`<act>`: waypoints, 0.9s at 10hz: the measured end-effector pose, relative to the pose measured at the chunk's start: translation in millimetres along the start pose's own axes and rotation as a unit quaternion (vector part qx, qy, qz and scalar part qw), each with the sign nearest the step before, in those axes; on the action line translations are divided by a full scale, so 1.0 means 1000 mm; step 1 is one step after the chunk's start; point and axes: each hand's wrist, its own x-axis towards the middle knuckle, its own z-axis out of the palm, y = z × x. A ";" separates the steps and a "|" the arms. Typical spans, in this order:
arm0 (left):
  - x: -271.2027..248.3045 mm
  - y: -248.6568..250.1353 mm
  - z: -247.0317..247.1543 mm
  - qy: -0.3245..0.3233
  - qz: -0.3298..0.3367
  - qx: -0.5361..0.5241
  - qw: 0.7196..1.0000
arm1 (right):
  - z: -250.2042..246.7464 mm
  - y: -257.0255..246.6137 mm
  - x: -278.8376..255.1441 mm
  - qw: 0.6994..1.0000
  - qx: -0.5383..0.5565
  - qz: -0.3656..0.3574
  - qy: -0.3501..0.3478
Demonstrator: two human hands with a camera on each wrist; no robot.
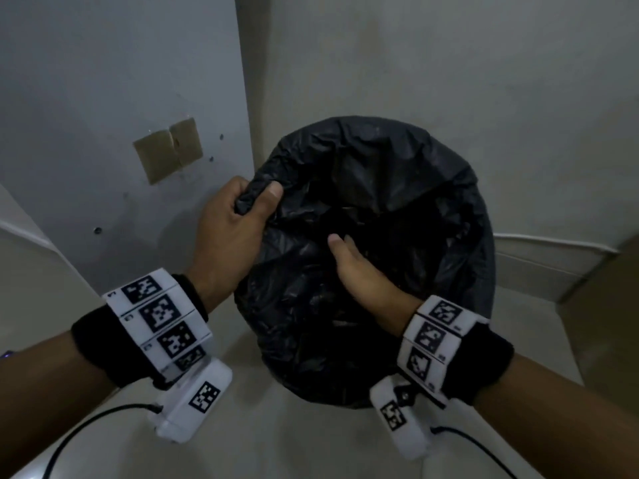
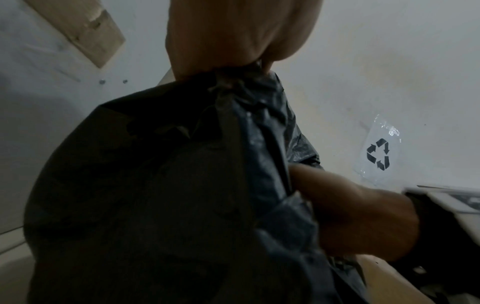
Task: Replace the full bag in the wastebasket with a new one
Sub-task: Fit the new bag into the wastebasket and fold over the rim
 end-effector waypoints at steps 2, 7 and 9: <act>-0.009 0.016 0.009 -0.062 0.007 -0.019 0.998 | 0.049 -0.012 0.014 0.946 0.293 0.001 -0.135; 0.006 0.001 -0.008 -0.064 -0.016 0.045 0.997 | -0.044 -0.033 0.001 0.710 -0.677 -0.189 -0.038; 0.009 0.012 -0.010 -0.108 -0.005 0.091 0.990 | -0.060 -0.001 0.043 0.609 -0.784 0.116 -0.039</act>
